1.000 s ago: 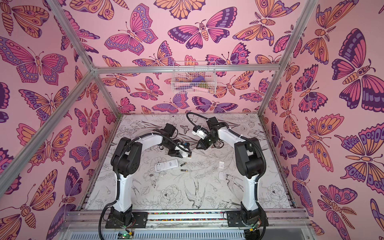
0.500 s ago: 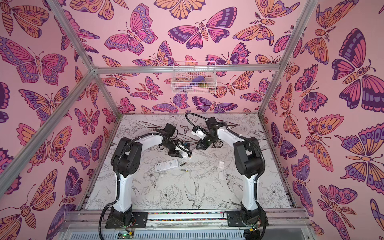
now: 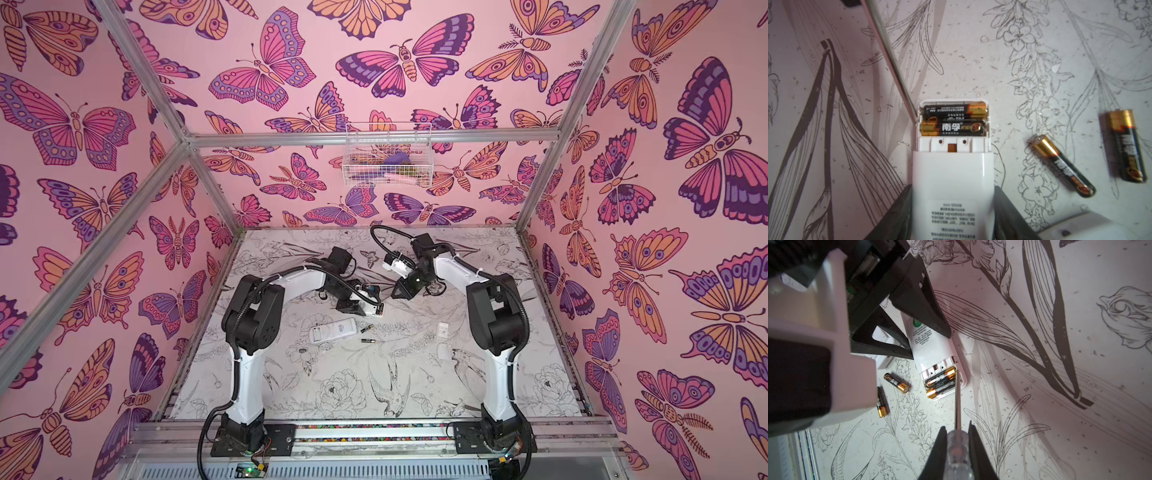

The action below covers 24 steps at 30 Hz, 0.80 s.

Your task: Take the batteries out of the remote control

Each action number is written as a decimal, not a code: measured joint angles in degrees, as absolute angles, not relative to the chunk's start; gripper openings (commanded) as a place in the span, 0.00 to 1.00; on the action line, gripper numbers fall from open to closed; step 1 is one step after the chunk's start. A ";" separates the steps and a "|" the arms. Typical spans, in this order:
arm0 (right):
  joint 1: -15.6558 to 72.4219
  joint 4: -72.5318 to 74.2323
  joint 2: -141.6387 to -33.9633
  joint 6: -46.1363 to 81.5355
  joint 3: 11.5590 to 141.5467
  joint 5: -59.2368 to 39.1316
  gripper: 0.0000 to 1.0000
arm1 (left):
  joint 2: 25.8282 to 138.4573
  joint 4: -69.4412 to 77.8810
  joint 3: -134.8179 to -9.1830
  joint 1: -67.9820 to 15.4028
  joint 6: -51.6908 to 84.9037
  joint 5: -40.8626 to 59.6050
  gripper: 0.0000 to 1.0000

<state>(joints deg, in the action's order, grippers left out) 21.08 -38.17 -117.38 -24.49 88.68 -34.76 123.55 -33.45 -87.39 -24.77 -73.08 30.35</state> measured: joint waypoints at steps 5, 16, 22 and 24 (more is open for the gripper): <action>21.08 -38.17 -117.38 -24.49 88.66 -34.79 0.00 | 123.55 -33.45 -87.39 -24.77 -73.23 30.35 0.43; 21.19 -37.98 -117.38 -24.47 88.66 -36.60 0.00 | 123.55 -33.45 -87.39 -24.80 -73.25 30.35 0.43; 21.43 -38.06 -117.38 -24.47 88.66 -37.76 0.00 | 123.55 -33.45 -87.39 -24.80 -73.28 30.35 0.43; 21.47 -38.24 -117.38 -24.49 88.66 -37.69 0.00 | 123.55 -33.45 -87.39 -24.80 -73.30 30.37 0.43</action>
